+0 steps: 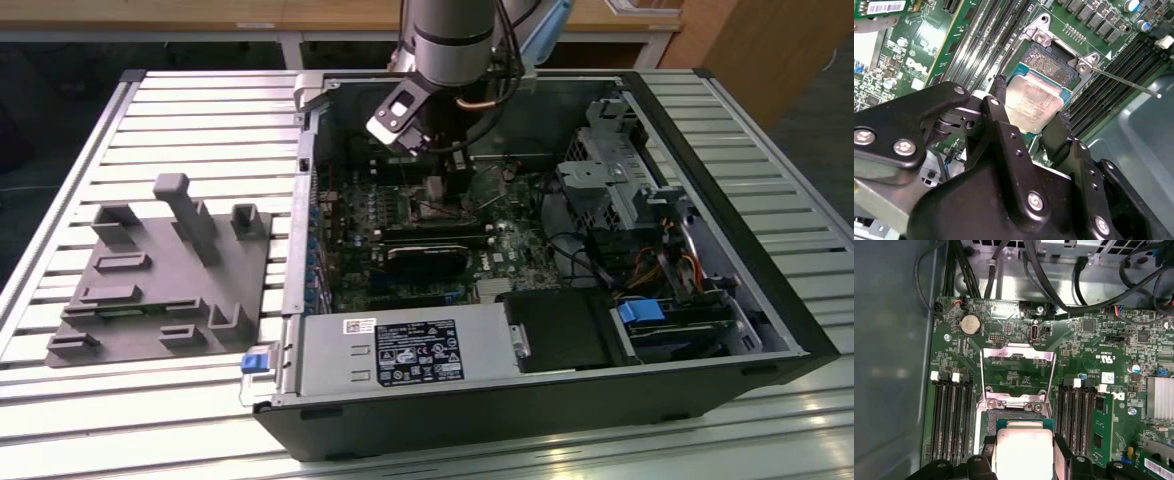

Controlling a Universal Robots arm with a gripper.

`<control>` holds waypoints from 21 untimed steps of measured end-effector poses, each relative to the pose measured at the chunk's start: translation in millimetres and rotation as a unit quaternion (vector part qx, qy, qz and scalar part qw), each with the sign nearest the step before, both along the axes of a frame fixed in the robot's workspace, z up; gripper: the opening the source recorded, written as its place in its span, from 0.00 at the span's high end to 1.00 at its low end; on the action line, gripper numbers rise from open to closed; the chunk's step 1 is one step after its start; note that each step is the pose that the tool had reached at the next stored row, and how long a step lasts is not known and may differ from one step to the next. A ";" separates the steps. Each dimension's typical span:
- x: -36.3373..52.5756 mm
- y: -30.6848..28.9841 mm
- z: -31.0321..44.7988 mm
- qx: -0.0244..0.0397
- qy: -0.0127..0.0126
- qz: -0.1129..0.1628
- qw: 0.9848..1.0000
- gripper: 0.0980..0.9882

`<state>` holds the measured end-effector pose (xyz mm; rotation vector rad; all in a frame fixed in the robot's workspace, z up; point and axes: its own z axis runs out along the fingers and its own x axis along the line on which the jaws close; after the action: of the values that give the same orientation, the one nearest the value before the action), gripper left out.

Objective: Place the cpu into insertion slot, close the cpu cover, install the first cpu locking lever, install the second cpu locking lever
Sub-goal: 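Place the cpu into insertion slot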

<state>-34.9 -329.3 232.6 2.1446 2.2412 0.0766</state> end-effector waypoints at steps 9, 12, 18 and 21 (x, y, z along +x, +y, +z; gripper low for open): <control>-1.1 1.8 -10.2 0.000 0.000 0.000 1.000 0.51; -1.4 4.0 -13.0 0.000 0.000 -0.003 1.000 0.51; -3.4 5.9 -16.5 0.000 0.000 -0.014 1.000 0.51; -3.4 6.1 -19.3 0.000 0.000 -0.017 1.000 0.51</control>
<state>-38.4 -323.3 213.2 2.1827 2.2030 0.0755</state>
